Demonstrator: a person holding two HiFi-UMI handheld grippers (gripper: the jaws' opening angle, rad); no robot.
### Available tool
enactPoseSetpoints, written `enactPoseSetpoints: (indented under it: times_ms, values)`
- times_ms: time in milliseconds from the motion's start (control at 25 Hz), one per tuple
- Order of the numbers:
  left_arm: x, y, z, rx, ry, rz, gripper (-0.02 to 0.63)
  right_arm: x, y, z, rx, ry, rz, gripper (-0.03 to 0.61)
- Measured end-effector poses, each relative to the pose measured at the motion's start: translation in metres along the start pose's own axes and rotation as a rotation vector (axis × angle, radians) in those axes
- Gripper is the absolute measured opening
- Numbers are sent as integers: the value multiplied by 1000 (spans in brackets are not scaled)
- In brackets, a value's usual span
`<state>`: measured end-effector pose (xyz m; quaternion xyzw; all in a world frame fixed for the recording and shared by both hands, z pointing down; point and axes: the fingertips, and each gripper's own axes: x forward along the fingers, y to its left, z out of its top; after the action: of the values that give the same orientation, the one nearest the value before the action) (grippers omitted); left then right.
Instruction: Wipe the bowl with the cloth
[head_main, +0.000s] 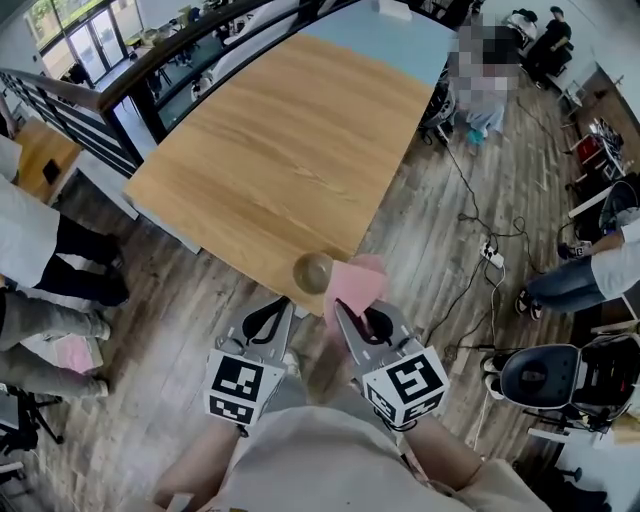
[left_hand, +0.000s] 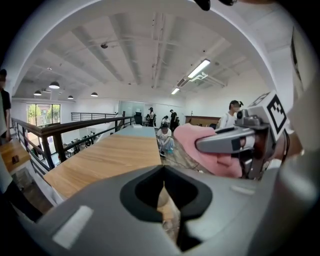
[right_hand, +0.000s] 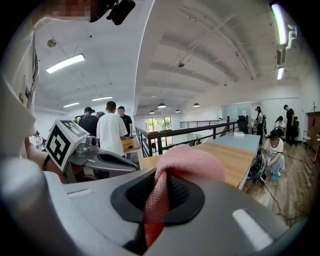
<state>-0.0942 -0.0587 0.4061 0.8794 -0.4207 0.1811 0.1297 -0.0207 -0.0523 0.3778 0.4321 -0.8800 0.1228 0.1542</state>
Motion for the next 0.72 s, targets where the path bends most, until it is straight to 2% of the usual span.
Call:
enactPoseSetpoints:
  times_ms: [200, 360, 720]
  values:
    - [19, 23, 2, -21, 21, -28, 2, 29, -20, 7, 18, 17, -30, 14]
    - [27, 25, 0, -43, 17, -62, 2, 41, -30, 2, 28, 46, -34, 14]
    - [56, 21, -12, -74, 72, -50, 2, 55, -51, -17, 42, 89, -8, 14]
